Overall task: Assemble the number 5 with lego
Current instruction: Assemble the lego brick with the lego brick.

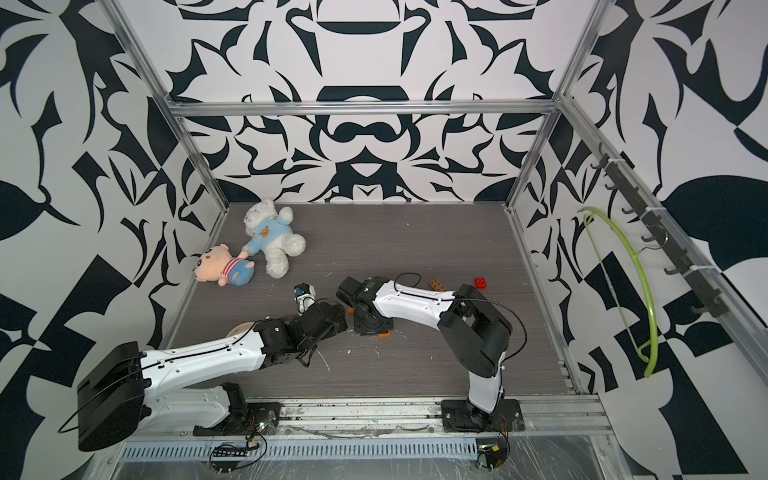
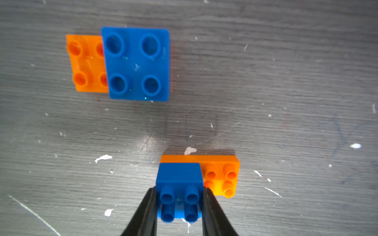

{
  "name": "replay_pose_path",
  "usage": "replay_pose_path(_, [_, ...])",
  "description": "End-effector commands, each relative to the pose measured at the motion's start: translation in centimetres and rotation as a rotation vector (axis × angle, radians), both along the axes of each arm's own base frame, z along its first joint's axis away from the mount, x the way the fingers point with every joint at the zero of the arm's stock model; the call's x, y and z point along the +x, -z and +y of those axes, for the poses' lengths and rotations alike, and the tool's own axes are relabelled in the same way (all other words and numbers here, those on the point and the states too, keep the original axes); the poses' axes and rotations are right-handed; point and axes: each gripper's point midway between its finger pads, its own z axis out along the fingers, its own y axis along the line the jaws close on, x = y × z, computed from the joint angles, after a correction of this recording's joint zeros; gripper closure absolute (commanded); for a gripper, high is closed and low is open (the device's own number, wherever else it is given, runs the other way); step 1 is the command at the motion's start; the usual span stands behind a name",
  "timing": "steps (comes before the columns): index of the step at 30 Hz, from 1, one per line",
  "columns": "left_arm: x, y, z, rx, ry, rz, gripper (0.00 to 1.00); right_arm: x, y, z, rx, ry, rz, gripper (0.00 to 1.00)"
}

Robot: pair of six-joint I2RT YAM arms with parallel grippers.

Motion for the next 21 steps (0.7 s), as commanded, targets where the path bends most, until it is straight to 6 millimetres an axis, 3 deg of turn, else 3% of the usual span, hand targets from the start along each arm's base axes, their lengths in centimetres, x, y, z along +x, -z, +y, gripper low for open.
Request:
replay_pose_path(1, [0.2,-0.4,-0.2,0.006,0.002,-0.001,0.01,-0.9,1.3,-0.8,-0.033,0.005,0.033,0.71])
replay_pose_path(14, [0.1,-0.4,0.2,0.005,-0.01,-0.003,0.01,-2.4,4.1,-2.4,-0.094,0.016,0.097,0.77])
replay_pose_path(21, [0.1,-0.3,0.3,0.011,-0.011,-0.001,0.01,-2.6,4.0,-2.7,-0.095,0.016,0.097,0.77])
